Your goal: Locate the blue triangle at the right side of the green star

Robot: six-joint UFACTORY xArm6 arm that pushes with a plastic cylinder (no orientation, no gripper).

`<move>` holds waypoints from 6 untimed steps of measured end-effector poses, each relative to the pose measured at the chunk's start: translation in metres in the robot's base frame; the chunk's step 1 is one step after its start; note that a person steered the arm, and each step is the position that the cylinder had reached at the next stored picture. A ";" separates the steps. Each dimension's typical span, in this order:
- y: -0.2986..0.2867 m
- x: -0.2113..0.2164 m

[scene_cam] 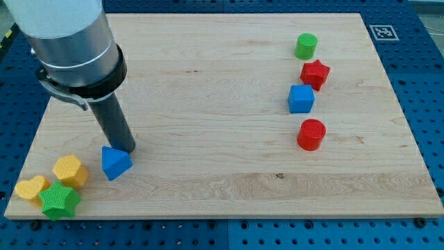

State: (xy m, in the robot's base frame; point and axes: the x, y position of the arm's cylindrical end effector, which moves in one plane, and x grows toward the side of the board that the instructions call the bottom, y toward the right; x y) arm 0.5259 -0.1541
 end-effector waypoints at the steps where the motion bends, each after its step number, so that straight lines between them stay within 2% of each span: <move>1: 0.000 0.000; 4: -0.044 0.000; 6: -0.032 0.018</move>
State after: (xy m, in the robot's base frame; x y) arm 0.5435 -0.1862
